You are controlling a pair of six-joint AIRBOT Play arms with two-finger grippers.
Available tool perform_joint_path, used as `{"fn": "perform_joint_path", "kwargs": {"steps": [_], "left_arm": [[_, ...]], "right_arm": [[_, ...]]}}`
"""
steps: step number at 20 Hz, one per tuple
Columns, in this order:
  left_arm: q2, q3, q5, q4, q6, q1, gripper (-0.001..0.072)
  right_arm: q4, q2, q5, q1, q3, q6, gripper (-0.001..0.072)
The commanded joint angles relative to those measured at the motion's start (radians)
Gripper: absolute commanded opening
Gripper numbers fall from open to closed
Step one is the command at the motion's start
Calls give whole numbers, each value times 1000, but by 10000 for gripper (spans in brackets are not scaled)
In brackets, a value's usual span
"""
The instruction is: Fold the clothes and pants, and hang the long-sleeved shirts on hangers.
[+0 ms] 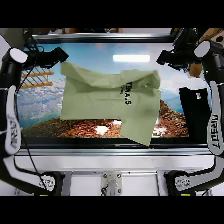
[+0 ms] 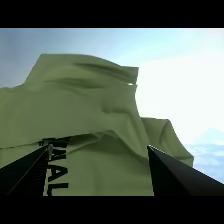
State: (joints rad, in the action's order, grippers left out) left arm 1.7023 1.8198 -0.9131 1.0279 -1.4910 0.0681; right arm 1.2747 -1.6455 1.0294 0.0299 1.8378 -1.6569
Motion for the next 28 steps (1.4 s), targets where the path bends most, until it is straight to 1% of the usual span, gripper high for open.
{"fn": "perform_joint_path", "kwargs": {"steps": [1,2,3,4,5,7,9,11,12,15,17,20,24,25,27,28], "left_arm": [[205,279,-227,0,-111,37,615],[185,262,-257,1,-111,58,615],[138,196,-267,2,-109,80,616],[82,108,-265,8,-93,95,615],[17,-2,-262,57,-92,108,615],[-106,-233,-258,180,-100,110,615],[-202,-445,-255,209,-98,108,616],[-282,-620,-254,201,-98,106,616],[-315,-685,-238,202,-98,101,616],[-398,-809,-193,199,-100,80,616],[-440,-860,-163,200,-100,66,616],[-471,-888,-150,201,-105,54,616],[-473,-890,-151,201,-116,55,616],[-473,-890,-148,201,-117,55,617],[-473,-890,-135,203,-135,55,616],[-473,-890,-124,205,-149,55,616]], "right_arm": [[-7,13,-59,43,3,11,648],[-3,40,-13,63,2,30,648],[-2,72,55,89,-8,80,648],[-3,103,126,111,-34,124,648],[-3,141,188,134,-88,154,648],[-3,220,248,182,-260,161,649],[-4,282,250,225,-475,116,649],[-7,299,213,254,-666,85,649],[-29,296,164,264,-752,74,649],[-198,270,-5,263,-920,79,648],[-327,227,-63,248,-961,133,648],[-424,159,-106,212,-962,189,647],[-450,129,-188,159,-961,192,646],[-450,129,-200,151,-961,192,606],[-449,129,-219,139,-961,192,256],[-449,129,-222,139,-961,193,118]]}}
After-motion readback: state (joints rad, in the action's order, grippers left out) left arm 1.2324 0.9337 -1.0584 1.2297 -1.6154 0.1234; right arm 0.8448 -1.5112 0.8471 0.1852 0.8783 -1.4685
